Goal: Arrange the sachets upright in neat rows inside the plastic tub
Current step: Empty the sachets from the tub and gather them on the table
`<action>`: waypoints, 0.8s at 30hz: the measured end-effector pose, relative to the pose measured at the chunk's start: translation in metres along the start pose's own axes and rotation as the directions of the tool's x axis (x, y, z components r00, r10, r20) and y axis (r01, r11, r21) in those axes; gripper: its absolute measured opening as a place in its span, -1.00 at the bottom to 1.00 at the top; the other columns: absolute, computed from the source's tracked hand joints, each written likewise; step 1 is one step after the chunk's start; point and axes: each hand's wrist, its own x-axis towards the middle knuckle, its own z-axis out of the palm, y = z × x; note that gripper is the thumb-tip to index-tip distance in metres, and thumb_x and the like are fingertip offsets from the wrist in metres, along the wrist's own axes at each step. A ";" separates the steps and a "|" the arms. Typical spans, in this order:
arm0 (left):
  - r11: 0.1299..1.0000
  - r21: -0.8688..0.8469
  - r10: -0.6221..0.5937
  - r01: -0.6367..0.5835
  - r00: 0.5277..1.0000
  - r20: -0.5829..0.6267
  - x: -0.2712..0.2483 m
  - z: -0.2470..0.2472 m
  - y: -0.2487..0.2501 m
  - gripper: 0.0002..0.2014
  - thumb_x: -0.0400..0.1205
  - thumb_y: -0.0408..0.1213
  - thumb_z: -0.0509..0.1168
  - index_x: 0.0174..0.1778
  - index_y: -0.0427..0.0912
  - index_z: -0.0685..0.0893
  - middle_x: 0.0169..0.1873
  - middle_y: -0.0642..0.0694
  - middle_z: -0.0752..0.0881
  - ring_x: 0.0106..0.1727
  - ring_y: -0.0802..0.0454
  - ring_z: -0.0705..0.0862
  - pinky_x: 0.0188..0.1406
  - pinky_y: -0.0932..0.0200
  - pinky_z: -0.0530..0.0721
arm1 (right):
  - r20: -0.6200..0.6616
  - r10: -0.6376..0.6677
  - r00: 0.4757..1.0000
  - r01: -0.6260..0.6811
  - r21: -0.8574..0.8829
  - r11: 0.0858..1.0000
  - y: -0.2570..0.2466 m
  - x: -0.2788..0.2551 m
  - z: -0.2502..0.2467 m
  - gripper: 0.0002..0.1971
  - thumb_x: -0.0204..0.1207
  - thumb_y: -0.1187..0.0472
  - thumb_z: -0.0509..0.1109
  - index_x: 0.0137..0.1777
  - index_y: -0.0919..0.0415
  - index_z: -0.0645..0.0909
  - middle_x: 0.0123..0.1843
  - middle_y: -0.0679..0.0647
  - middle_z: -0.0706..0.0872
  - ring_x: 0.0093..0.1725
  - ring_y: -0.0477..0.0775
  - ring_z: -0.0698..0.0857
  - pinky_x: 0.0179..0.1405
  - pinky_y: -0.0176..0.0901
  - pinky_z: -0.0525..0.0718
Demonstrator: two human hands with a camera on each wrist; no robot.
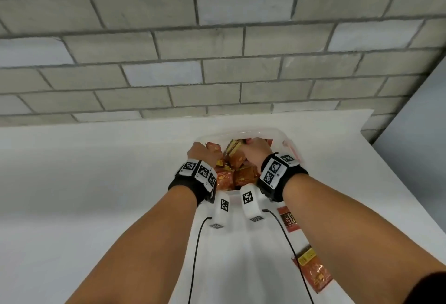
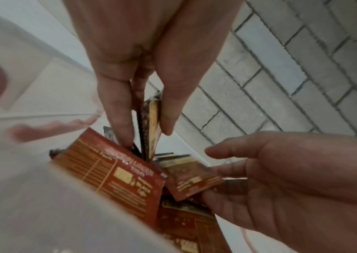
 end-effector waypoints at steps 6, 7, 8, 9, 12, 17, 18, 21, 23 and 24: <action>0.988 -0.015 0.156 -0.155 0.985 0.075 -0.003 -0.005 -0.001 -0.39 0.65 -0.09 0.30 0.54 -0.34 0.32 0.50 -0.25 0.44 0.48 -0.18 0.44 0.34 0.09 0.42 | 0.045 0.012 0.999 -0.024 0.276 0.961 -0.001 -0.030 -0.026 -0.83 0.52 0.22 0.42 0.08 0.07 0.58 0.14 0.11 0.67 0.18 0.08 0.65 0.16 0.03 0.70; 0.980 -0.061 0.196 -0.192 0.977 0.084 -0.007 -0.011 -0.001 -0.38 0.65 -0.08 0.29 0.57 -0.27 0.31 0.52 -0.22 0.42 0.49 -0.16 0.43 0.41 0.08 0.40 | 0.038 0.001 0.999 -0.013 0.313 0.950 0.000 -0.037 -0.034 -0.80 0.54 0.22 0.41 0.14 0.07 0.57 0.16 0.10 0.66 0.20 0.08 0.64 0.15 -0.01 0.70; 0.972 -0.106 0.218 -0.208 0.971 0.096 -0.011 -0.016 -0.002 -0.42 0.63 -0.08 0.31 0.54 -0.20 0.38 0.49 -0.20 0.47 0.45 -0.13 0.48 0.42 0.07 0.45 | 0.037 -0.010 0.999 -0.003 0.338 0.941 0.002 -0.045 -0.043 -0.79 0.56 0.23 0.39 0.18 0.09 0.58 0.16 0.10 0.67 0.20 0.08 0.65 0.11 -0.04 0.70; 0.961 -0.146 0.251 -0.234 0.962 0.111 -0.016 -0.020 -0.003 -0.51 0.61 -0.08 0.34 0.45 -0.13 0.48 0.40 -0.17 0.56 0.36 -0.09 0.57 0.36 0.05 0.53 | 0.043 -0.017 0.999 0.001 0.354 0.935 0.004 -0.056 -0.054 -0.79 0.58 0.23 0.38 0.19 0.12 0.59 0.13 0.10 0.68 0.17 0.09 0.67 0.05 -0.07 0.71; 0.924 -0.210 0.362 -0.319 0.908 0.212 -0.044 -0.028 -0.007 -0.83 0.58 -0.11 0.36 0.06 0.00 0.62 0.06 -0.06 0.74 0.04 0.00 0.73 0.02 0.06 0.71 | 0.060 -0.059 0.996 0.035 0.331 0.943 0.019 -0.094 -0.085 -0.83 0.59 0.19 0.36 0.16 0.13 0.62 0.06 0.11 0.75 -0.03 0.09 0.73 -0.11 -0.10 0.67; 0.829 -0.091 0.524 -0.552 0.707 0.476 -0.101 0.007 -0.010 -0.86 0.64 -0.13 0.32 0.04 -0.08 0.69 -0.09 0.10 0.68 -0.12 0.14 0.66 -0.16 0.25 0.62 | 0.075 -0.024 0.997 0.037 -0.177 0.983 0.086 -0.142 -0.114 -0.86 0.52 0.23 0.44 0.05 0.11 0.62 -0.17 0.09 0.70 -0.29 -0.01 0.64 -0.35 -0.24 0.56; 0.809 -0.058 0.517 -0.585 0.661 0.545 -0.108 0.024 -0.011 -0.81 0.64 -0.13 0.33 0.09 -0.12 0.69 -0.10 0.08 0.67 -0.12 0.11 0.66 -0.17 0.25 0.60 | 0.077 0.010 0.997 0.013 -0.292 0.956 0.103 -0.146 -0.116 -0.87 0.49 0.19 0.48 0.00 0.10 0.62 -0.19 0.07 0.68 -0.30 -0.04 0.62 -0.38 -0.28 0.51; 0.747 0.090 0.439 -0.659 0.591 0.677 -0.122 0.077 -0.016 -0.67 0.66 -0.13 0.30 0.30 -0.18 0.63 0.14 -0.11 0.68 0.17 -0.06 0.64 0.08 0.19 0.55 | 0.091 0.128 0.988 -0.056 -0.558 0.828 0.142 -0.157 -0.115 -0.77 0.44 0.05 0.50 0.00 0.07 0.56 -0.12 -0.03 0.63 -0.16 -0.08 0.61 -0.34 -0.36 0.46; 0.691 0.185 0.414 -0.699 0.592 0.692 -0.127 0.110 -0.020 -0.58 0.68 -0.11 0.26 0.44 -0.17 0.54 0.33 -0.22 0.57 0.32 -0.17 0.55 0.27 0.10 0.51 | 0.095 0.186 0.978 -0.084 -0.637 0.766 0.157 -0.164 -0.109 -0.67 0.43 -0.02 0.48 0.06 0.06 0.47 -0.08 -0.07 0.57 -0.09 -0.09 0.58 -0.33 -0.38 0.44; 0.668 0.227 0.406 -0.708 0.603 0.687 -0.128 0.123 -0.022 -0.57 0.69 -0.10 0.23 0.48 -0.13 0.49 0.37 -0.24 0.51 0.34 -0.21 0.52 0.33 0.04 0.50 | 0.091 0.193 0.977 -0.086 -0.659 0.747 0.161 -0.168 -0.105 -0.63 0.42 -0.03 0.47 0.10 0.07 0.44 -0.06 -0.07 0.55 -0.07 -0.08 0.56 -0.34 -0.38 0.41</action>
